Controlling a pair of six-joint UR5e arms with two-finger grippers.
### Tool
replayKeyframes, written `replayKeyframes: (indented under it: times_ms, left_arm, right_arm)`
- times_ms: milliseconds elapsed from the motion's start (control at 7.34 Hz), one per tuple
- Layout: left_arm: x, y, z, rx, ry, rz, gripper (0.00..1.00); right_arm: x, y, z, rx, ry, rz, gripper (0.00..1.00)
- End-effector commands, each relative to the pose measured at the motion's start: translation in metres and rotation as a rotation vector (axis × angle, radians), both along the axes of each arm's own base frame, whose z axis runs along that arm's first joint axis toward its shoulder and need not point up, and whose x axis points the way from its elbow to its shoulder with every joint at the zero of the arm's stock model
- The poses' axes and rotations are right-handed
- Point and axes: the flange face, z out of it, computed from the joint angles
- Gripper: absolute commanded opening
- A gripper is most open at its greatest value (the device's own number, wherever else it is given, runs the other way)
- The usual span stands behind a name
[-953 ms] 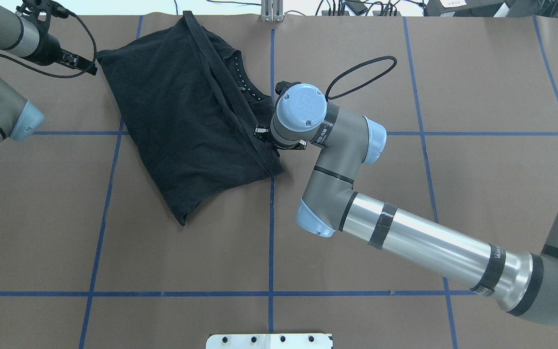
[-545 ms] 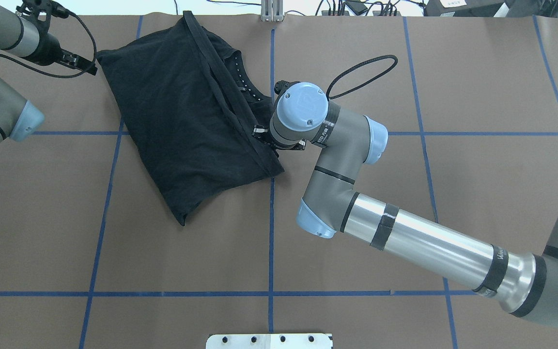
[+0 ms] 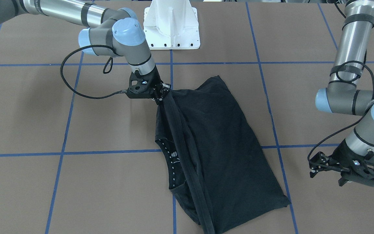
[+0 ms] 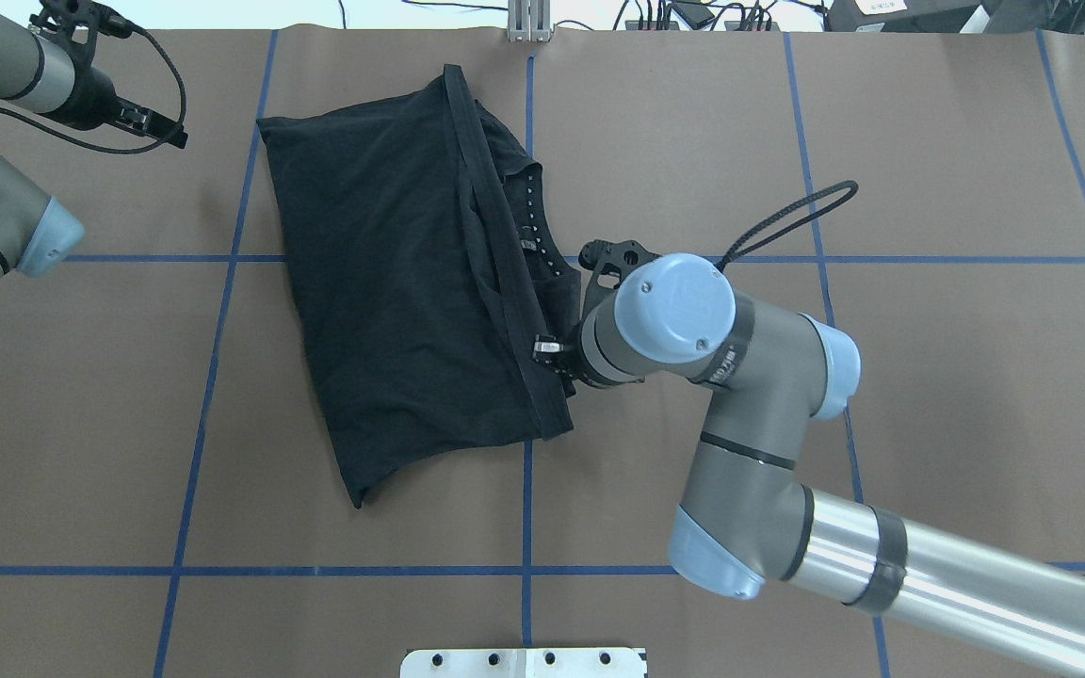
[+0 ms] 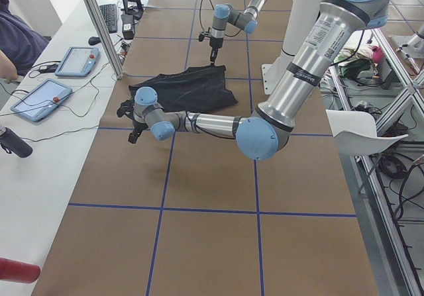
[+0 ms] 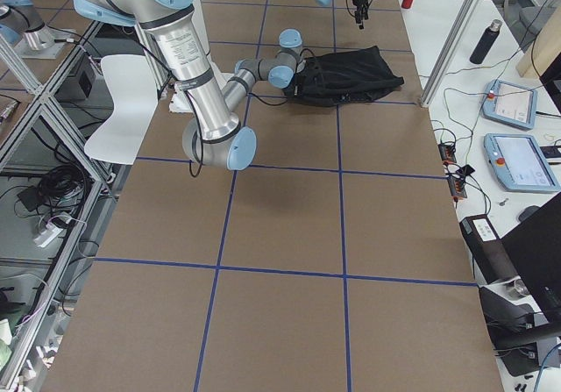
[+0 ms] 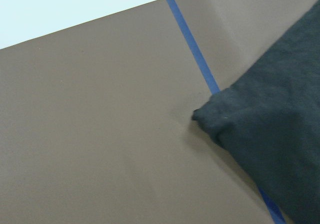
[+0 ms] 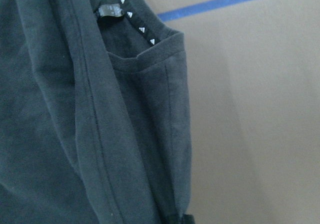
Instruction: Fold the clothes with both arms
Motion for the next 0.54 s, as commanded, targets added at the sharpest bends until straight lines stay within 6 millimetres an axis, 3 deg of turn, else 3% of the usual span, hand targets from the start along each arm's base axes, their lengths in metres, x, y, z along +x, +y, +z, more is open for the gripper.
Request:
replayKeyframes:
  times_ms: [0, 136, 409]
  left_arm:
    - [0.0, 0.0, -0.001, 0.001, 0.002, 0.001, 1.0]
    - [0.0, 0.001, 0.001, -0.001, 0.0, 0.002, 1.0]
    - [-0.001, 0.002, 0.001, 0.0, 0.001, 0.002, 1.0]
  right_arm:
    - [-0.003, 0.057, 0.001, -0.018, -0.024, -0.009, 0.0]
    - [-0.011, 0.069, 0.002, -0.01, -0.019, -0.016, 0.0]
    - [-0.012, 0.072, 0.004, -0.007, -0.015, -0.016, 0.0]
